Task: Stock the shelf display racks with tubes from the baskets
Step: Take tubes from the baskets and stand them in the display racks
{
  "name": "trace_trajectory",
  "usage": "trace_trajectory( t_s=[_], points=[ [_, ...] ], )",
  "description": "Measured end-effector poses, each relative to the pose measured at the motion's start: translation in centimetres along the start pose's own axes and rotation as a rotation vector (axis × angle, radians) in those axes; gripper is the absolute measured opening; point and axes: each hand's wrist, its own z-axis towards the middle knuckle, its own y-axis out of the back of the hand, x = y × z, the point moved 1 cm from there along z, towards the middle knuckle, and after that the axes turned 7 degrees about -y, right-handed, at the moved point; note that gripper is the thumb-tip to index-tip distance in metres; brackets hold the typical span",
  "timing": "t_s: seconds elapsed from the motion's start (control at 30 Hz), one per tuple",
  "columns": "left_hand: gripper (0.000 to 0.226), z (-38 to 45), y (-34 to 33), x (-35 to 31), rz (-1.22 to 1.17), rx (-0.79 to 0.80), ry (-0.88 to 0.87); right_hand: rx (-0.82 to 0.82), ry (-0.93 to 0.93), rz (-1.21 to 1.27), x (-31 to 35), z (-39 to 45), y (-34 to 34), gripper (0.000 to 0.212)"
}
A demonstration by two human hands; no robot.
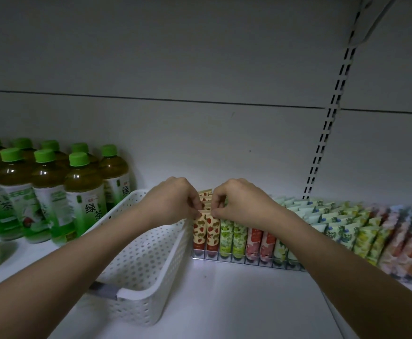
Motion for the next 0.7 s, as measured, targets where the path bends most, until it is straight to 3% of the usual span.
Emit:
trace_trajectory(
  t_s=[0.47, 0.7],
  points=[
    [0.006, -0.1, -0.2, 0.5, -0.111, 0.019, 0.013, 0.062, -0.023, 0.029, -0.1, 0.1, 0.3, 0.006],
    [0.006, 0.9, 0.8, 1.3, -0.141, -0.092, 0.030, -0.058, -0.047, 0.071, -1.2, 1.4, 1.8, 0.009]
  ],
)
